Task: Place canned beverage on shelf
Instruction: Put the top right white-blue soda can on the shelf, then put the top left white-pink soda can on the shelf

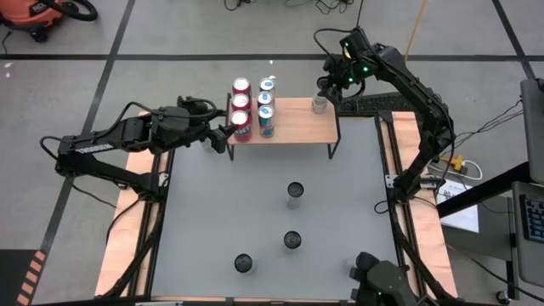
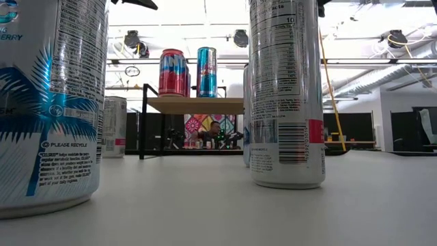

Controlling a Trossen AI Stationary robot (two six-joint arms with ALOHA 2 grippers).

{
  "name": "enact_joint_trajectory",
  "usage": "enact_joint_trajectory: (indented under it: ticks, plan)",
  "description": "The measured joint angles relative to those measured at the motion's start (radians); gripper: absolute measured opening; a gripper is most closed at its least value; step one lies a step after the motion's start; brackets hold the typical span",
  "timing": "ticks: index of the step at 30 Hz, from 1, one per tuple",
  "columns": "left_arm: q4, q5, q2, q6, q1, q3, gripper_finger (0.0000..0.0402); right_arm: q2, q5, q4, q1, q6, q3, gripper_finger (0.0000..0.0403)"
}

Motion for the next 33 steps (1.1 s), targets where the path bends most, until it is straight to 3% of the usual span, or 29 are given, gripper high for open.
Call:
enact_joint_trajectory:
  ticks: [9, 21, 28, 33]
  plan:
    - [0.000, 0.000, 0.000, -0.001, 0.000, 0.000, 0.0372, 0.000, 0.003, 0.052, -0.002, -0.001, 0.001, 0.0302]
    - [0.000, 0.006, 0.000, -0.026, 0.000, 0.000, 0.0372, -0.021, 0.010, 0.107, -0.002, 0.089, 0.001, 0.0304]
    - [-0.051, 0.026, 0.000, -0.079, 0.037, 0.000, 0.0372, -0.112, 0.132, 0.114, 0.007, 0.173, 0.001, 0.0304]
    - [-0.055, 0.088, -0.001, -0.061, 0.066, 0.000, 0.0372, -0.210, 0.139, 0.136, 0.035, 0.297, 0.001, 0.0304]
